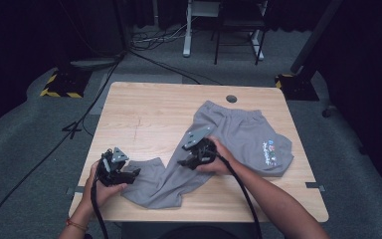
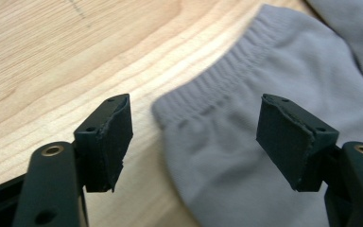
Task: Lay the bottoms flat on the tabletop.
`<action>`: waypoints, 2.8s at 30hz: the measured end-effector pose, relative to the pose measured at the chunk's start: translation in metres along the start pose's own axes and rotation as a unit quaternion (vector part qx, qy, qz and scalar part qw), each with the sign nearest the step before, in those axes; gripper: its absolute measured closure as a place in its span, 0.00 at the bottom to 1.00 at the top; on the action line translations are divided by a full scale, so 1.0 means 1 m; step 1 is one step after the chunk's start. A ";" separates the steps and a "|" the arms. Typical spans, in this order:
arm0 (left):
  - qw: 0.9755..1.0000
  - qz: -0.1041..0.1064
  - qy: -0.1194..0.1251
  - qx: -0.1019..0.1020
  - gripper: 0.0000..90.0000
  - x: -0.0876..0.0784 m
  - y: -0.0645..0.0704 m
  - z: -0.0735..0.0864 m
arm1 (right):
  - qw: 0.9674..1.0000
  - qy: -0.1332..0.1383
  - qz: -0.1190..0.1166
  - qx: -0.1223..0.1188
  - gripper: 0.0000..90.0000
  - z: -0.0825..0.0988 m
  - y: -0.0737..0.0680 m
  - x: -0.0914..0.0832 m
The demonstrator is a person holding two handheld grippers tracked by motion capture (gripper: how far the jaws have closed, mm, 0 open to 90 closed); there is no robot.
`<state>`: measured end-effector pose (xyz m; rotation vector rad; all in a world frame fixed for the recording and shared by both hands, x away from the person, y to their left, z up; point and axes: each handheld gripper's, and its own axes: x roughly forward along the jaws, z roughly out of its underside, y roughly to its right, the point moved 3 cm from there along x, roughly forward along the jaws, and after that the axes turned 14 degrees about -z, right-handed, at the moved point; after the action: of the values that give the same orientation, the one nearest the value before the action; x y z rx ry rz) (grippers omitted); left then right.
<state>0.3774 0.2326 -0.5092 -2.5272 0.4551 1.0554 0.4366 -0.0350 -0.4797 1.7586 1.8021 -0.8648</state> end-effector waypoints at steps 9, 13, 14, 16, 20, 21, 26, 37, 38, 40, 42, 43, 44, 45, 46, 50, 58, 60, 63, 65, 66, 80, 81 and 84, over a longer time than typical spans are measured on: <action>0.999 0.029 0.001 0.018 0.53 0.004 0.001 0.003 | 0.996 -0.038 -0.074 -0.040 0.50 -0.012 -0.034 0.048; 0.999 0.046 0.003 0.020 0.64 0.004 0.001 0.004 | 0.995 -0.037 -0.089 -0.031 0.75 -0.006 -0.034 0.050; 0.999 0.048 0.001 0.022 0.68 0.003 0.001 0.004 | 0.995 -0.038 -0.081 -0.042 0.83 -0.006 -0.035 0.049; 0.998 0.050 0.004 0.028 0.75 0.003 0.001 0.004 | 0.995 -0.046 -0.064 -0.068 0.99 -0.005 -0.041 0.044; 0.999 0.037 -0.001 0.027 0.78 0.001 -0.001 0.004 | 0.996 -0.034 -0.046 -0.076 0.99 -0.005 -0.044 0.032; 0.999 0.039 -0.005 0.026 0.79 0.001 -0.002 0.004 | 0.997 -0.002 -0.027 -0.076 1.00 -0.009 -0.042 0.015; 0.999 0.039 -0.008 0.024 0.80 -0.001 -0.003 0.003 | 0.995 0.073 0.043 -0.057 1.00 -0.018 -0.025 -0.034; 0.997 0.078 0.016 0.002 0.58 -0.001 0.002 -0.009 | 0.972 0.118 0.192 0.072 1.00 0.021 0.052 -0.099; 0.997 0.080 0.023 0.000 0.56 -0.002 0.003 -0.011 | 0.970 0.114 0.200 0.081 1.00 0.026 0.058 -0.100; 0.997 0.069 0.026 0.013 0.47 -0.003 0.004 -0.015 | 0.966 0.109 0.211 0.103 1.00 0.035 0.069 -0.100; 0.997 0.065 0.032 0.016 0.41 -0.002 0.006 -0.017 | 0.961 0.100 0.230 0.118 1.00 0.043 0.079 -0.103; 0.997 0.068 0.033 0.016 0.38 -0.001 0.007 -0.018 | 0.957 0.099 0.233 0.143 0.99 0.052 0.088 -0.106; 0.997 0.068 0.033 0.025 0.38 0.000 0.009 -0.020 | 0.957 0.099 0.233 0.143 0.99 0.052 0.088 -0.106; 0.997 0.065 0.033 0.033 0.36 0.001 0.013 -0.022 | 0.955 0.094 0.239 0.151 0.99 0.056 0.092 -0.107; 0.997 0.063 0.030 0.043 0.36 0.003 0.016 -0.024 | 0.953 0.086 0.248 0.153 0.98 0.060 0.095 -0.108; 0.995 0.067 0.036 0.059 0.32 0.011 0.028 -0.038 | 0.946 0.063 0.262 0.181 0.87 0.075 0.107 -0.110; 0.995 0.067 0.025 0.068 0.30 0.018 0.028 -0.038 | 0.957 0.076 0.232 0.154 0.60 0.058 0.087 -0.111; 0.995 0.066 0.024 0.068 0.30 0.017 0.026 -0.035 | 0.964 0.077 0.211 0.142 0.61 0.052 0.080 -0.106; 0.996 0.067 0.023 0.054 0.29 0.018 0.020 -0.027 | 0.980 0.066 0.157 0.102 0.62 0.035 0.059 -0.085; 0.996 0.077 0.019 0.043 0.28 0.019 0.017 -0.022 | 0.987 0.054 0.126 0.078 0.61 0.024 0.046 -0.069; 0.996 0.075 0.022 0.040 0.27 0.019 0.016 -0.020 | 0.990 0.048 0.114 0.069 0.60 0.020 0.041 -0.061; 0.996 0.072 0.035 0.038 0.18 0.024 0.023 -0.010 | 0.993 -0.029 0.090 0.076 0.67 0.016 0.040 0.018; 0.996 0.072 0.034 0.038 0.18 0.024 0.023 -0.010 | 0.993 -0.029 0.090 0.076 0.67 0.016 0.040 0.018; 0.996 0.071 0.034 0.038 0.18 0.024 0.023 -0.010 | 0.990 -0.032 0.109 0.084 0.88 0.017 0.042 0.016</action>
<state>0.3898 0.2042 -0.5249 -2.4999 0.6900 0.9854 0.4759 -0.0371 -0.5076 1.9659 1.4996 -0.9942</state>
